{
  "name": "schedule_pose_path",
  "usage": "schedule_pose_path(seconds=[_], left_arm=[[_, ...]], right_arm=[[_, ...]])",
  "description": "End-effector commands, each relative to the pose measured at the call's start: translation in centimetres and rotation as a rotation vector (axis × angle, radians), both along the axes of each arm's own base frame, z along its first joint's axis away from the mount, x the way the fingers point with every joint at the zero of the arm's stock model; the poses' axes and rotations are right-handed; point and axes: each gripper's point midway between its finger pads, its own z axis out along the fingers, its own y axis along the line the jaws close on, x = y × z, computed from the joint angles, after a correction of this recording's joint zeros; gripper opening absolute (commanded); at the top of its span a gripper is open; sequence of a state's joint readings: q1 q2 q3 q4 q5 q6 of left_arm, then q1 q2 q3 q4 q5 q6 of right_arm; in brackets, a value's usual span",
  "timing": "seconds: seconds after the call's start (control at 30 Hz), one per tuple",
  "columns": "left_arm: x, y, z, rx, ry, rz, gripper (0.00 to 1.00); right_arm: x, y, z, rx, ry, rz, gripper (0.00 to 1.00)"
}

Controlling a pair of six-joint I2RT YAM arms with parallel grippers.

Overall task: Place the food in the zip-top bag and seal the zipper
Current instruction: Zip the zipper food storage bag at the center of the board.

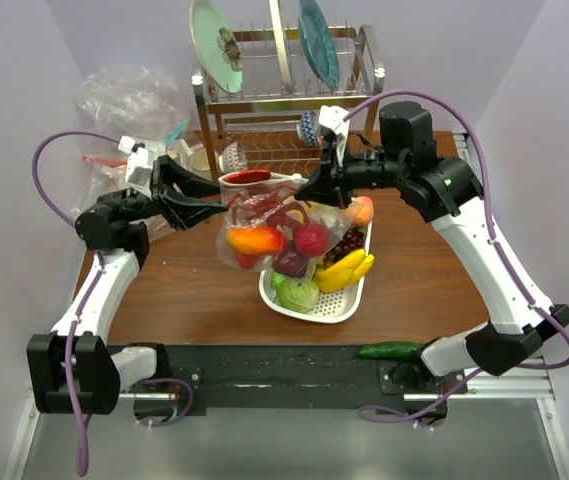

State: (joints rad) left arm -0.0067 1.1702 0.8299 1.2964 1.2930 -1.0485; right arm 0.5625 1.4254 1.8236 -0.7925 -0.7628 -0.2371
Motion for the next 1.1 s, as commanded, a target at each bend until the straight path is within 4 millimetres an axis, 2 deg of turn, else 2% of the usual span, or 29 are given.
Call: schedule_pose_path(seconds=[0.0,0.17,0.3,0.67,1.07], left_arm=[[-2.4,0.2,3.3,-0.007,-0.377,0.004,0.46],[-2.3,0.2,3.5,-0.008,-0.381,0.005,0.46],[-1.9,0.8,4.0,-0.021,-0.386,0.043,0.52],[-2.1,1.0,5.8,-0.026,-0.421,0.051,0.51],[-2.2,1.0,5.6,-0.025,-0.417,0.052,0.5]], right_arm=[[-1.0,0.0,2.5,0.066,-0.075,0.044,0.0],[-0.9,0.1,2.1,0.06,-0.064,0.046,0.0],[-0.9,0.1,1.8,0.054,-0.053,0.046,0.0],[-0.6,0.3,0.3,0.031,-0.013,0.046,0.0],[-0.6,0.6,0.0,0.044,0.002,0.052,0.0]])
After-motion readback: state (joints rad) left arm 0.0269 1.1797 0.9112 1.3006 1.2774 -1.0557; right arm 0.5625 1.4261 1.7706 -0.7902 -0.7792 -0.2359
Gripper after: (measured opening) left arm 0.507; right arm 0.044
